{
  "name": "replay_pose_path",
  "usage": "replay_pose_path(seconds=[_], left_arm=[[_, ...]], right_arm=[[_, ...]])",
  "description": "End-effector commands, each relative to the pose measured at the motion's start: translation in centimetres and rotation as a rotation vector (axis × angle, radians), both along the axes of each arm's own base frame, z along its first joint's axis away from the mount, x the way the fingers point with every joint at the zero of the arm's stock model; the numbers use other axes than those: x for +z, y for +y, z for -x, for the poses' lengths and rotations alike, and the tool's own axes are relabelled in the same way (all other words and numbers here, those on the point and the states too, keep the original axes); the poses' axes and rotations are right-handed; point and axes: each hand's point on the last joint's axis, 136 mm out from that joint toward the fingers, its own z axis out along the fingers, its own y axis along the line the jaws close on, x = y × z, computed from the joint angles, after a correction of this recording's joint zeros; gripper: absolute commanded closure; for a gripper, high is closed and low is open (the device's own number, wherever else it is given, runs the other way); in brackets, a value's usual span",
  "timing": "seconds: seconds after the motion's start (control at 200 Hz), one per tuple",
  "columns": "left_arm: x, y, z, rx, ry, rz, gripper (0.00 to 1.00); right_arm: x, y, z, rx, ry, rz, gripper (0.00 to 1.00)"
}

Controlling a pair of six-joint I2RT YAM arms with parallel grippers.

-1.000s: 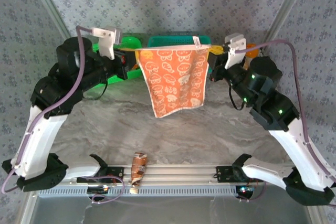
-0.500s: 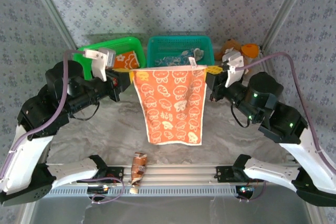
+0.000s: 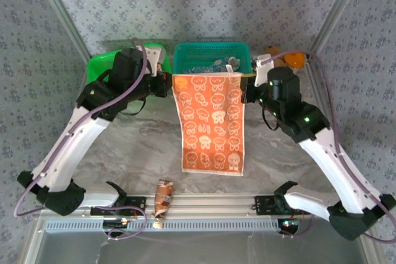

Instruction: Fold and stack the towels

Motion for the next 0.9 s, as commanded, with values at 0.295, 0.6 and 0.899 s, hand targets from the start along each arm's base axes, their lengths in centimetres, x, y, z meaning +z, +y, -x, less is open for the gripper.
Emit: replay_pose_path(seconds=[0.295,0.6,0.899], left_arm=[[-6.2,-0.8,-7.8,0.023,0.024,-0.001,1.0],[-13.6,-0.6,-8.5,0.039,0.147,-0.065,1.0],[-17.3,0.6,-5.4,0.053,0.216,-0.05,1.0]], right_arm=[[-8.5,-1.2,-8.5,-0.034,0.129,0.04,1.0],[-16.5,-1.6,-9.9,-0.027,0.235,0.193,1.0],[-20.9,-2.2,-6.5,-0.037,0.341,0.206,1.0]])
